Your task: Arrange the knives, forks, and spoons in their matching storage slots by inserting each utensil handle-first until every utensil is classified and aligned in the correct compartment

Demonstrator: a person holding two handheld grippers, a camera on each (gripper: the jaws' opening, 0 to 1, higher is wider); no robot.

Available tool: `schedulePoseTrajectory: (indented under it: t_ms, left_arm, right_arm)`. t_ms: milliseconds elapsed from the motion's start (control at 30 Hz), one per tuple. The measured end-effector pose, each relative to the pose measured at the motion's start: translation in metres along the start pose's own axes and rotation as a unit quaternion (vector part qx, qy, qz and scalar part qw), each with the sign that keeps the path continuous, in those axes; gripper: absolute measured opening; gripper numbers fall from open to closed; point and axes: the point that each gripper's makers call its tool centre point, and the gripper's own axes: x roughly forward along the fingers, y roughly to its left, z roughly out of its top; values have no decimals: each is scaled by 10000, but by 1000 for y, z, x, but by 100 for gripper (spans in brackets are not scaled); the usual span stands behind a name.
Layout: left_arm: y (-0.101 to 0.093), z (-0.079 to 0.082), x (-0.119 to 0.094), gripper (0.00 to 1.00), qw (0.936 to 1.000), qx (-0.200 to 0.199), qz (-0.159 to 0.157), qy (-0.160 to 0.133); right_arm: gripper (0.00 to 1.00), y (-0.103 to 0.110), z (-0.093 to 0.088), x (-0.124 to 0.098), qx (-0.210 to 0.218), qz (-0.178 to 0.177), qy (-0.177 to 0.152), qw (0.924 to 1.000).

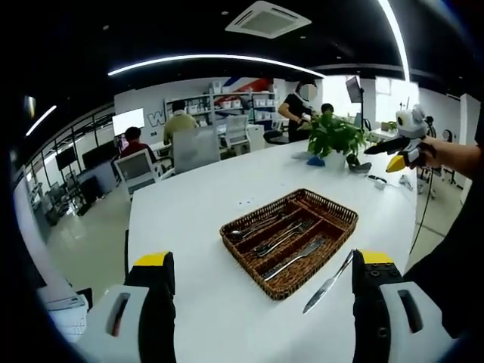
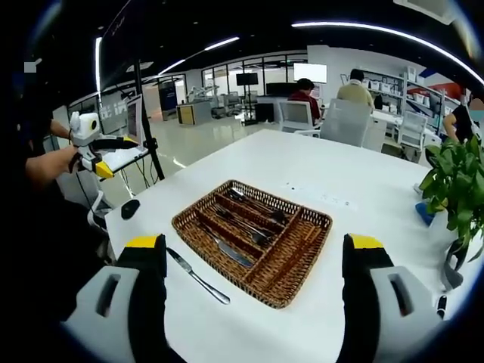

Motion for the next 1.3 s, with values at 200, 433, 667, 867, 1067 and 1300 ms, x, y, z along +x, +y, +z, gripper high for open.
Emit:
schedulePoseTrajectory:
  t_ms: [200,433,667,867,1067,1300]
  left_arm:
    - [-2,0,2,99,10000,59,-76,23]
    - [-2,15,6,99,9997,173,-167,-30]
    - [-3,36,5,99,9985,457,-285,-18]
    - [-12,48,5,99,9968,648,-469,-17]
    - [-30,32,13,99,9906,985,-887,334]
    - [-39,15,28,85,9828,1255,-1176,667]
  right_arm:
    - [100,-6,-6,-5,54,-5,40,10000]
    - [100,-11,-7,-10,121,-80,-17,9999]
    - [100,-9,-9,-11,110,-62,9,9999]
    - [100,-8,-1,-14,203,-133,-154,9996]
    - [100,2,-1,-14,197,-78,-157,9997]
    - [100,1,-2,-17,193,-142,-150,9996]
